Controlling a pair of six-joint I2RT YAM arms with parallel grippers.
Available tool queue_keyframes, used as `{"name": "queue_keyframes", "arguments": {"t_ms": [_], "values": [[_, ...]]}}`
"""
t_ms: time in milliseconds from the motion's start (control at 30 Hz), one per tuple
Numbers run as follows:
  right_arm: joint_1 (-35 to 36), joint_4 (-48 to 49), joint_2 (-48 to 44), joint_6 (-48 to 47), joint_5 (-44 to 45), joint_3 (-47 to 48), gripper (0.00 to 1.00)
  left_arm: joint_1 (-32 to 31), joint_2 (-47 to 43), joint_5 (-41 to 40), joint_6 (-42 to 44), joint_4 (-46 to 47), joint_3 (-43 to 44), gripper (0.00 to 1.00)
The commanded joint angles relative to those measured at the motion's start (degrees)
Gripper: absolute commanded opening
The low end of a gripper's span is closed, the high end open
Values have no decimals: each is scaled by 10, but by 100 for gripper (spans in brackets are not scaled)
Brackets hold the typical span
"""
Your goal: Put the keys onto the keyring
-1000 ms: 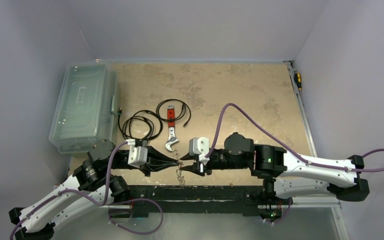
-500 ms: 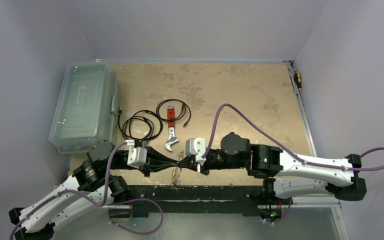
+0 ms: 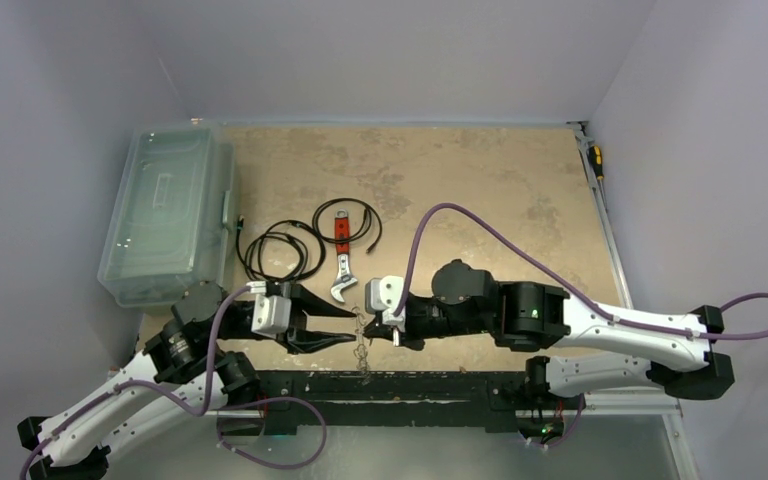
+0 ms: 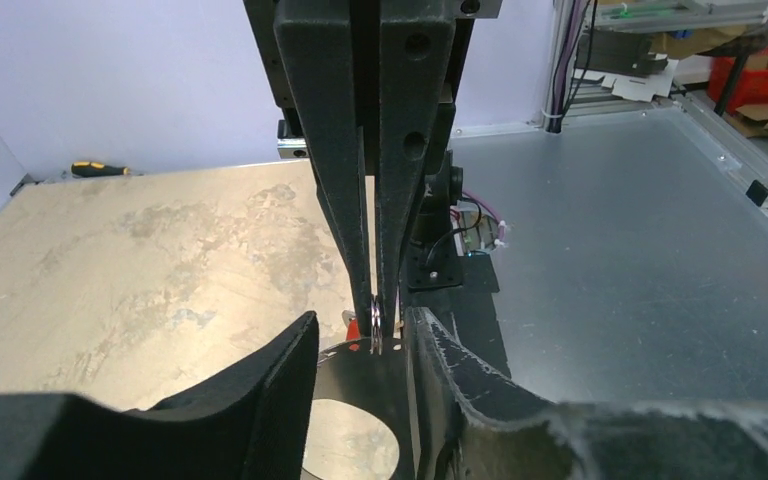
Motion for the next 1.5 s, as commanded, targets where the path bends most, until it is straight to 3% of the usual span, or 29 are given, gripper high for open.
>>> {"name": "queue_keyframes", "arguments": {"t_ms": [0,233,467,1133,1267,1467], "values": [[2,-123,30,-8,4,80,0,3,-8,-8,10,14,1,40],[2,-230,81,-7,31,154,0,2,31,12,9,16,4,43],[2,-271,106,-16,45,201,0,3,52,10,-7,27,4,37],[2,-276,125,-33,60,225,0,3,97,33,-26,45,-6,29],[2,-274,125,-36,61,227,0,3,101,36,-30,64,-7,15],[3,-254,121,-36,56,217,0,3,107,42,-34,66,-8,14]]}}
